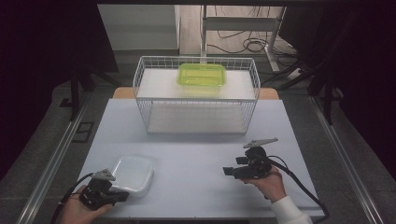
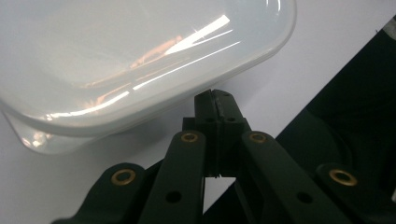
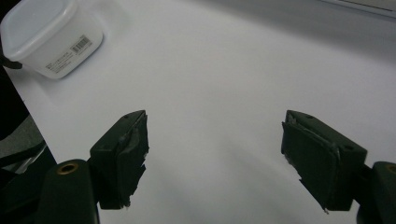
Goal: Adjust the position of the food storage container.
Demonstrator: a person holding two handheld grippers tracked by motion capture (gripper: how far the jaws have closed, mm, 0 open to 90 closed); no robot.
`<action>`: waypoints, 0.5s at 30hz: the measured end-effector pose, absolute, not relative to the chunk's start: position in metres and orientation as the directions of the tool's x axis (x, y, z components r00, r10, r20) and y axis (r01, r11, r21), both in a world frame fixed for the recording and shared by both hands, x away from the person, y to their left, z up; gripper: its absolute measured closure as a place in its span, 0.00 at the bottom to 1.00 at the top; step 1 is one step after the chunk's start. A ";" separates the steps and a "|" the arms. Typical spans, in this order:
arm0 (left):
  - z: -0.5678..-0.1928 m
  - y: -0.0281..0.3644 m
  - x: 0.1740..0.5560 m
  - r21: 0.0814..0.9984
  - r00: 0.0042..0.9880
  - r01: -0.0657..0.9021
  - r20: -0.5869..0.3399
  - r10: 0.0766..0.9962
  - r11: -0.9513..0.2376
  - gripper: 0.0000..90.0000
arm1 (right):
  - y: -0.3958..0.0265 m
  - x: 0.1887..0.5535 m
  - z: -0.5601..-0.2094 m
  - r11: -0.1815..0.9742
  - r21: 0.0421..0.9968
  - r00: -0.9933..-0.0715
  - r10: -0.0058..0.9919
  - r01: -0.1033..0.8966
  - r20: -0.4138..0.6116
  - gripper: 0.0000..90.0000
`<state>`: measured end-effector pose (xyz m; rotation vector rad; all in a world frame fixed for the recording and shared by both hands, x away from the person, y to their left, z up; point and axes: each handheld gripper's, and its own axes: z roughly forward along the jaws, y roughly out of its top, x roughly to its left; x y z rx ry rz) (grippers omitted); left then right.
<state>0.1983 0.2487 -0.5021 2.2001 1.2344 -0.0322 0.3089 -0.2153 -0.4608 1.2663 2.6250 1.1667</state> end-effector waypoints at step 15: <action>-0.503 0.239 0.234 0.499 0.534 0.795 -0.307 0.788 -0.344 0.99 | -0.215 0.309 -0.461 0.391 0.630 -0.672 0.681 0.671 0.293 0.27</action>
